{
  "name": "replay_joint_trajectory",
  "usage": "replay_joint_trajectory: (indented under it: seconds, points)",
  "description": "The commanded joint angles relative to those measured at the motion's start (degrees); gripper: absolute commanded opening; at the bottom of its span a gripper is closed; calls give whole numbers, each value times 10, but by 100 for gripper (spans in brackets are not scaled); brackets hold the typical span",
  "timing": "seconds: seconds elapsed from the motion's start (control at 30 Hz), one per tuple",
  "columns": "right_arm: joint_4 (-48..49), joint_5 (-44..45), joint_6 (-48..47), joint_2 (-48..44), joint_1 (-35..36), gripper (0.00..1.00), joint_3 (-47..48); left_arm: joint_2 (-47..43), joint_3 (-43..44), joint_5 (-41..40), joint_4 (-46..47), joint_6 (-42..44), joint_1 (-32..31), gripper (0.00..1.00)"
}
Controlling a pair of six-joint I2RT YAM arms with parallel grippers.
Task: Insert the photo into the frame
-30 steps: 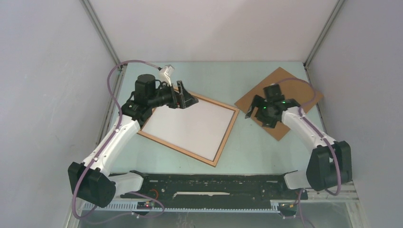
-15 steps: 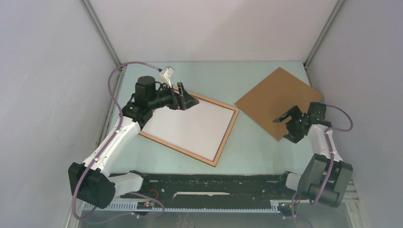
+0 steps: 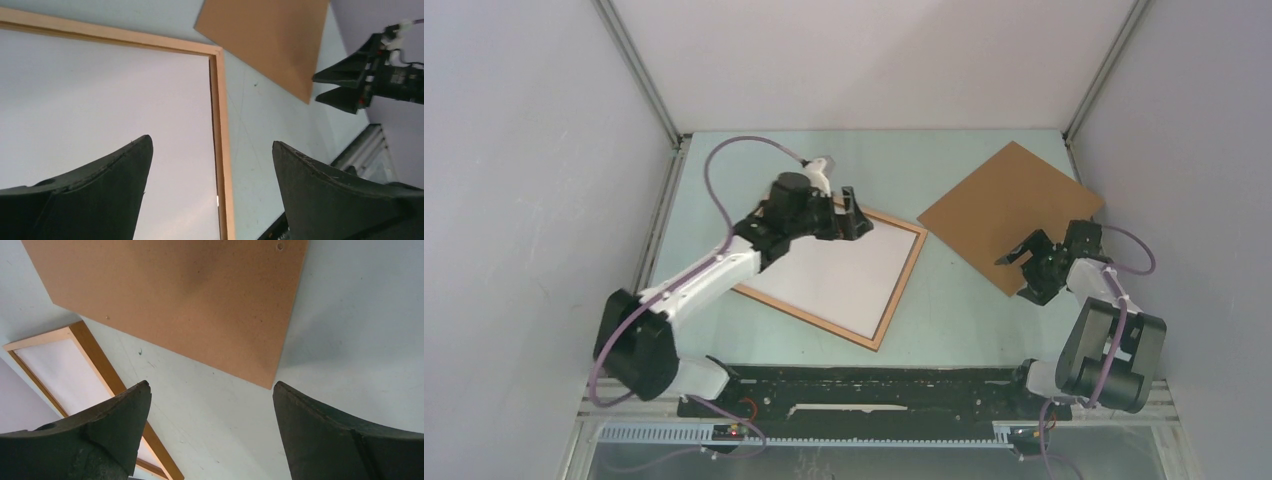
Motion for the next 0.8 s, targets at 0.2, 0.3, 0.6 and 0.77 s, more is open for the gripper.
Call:
replay_joint_trajectory:
  seconds: [0.2, 0.3, 0.6, 0.77]
  points:
    - [13, 28, 31, -14, -18, 97, -9, 300, 263, -252, 13, -54, -136, 96]
    - [13, 23, 43, -27, -25, 96, -19, 393, 373, -259, -9, -63, -146, 96]
    - [30, 15, 48, -48, -52, 96, -31, 677, 796, -206, -199, -104, -127, 97]
    - [49, -35, 20, -15, -109, 96, -31, 709, 772, -108, -126, -184, -119, 98]
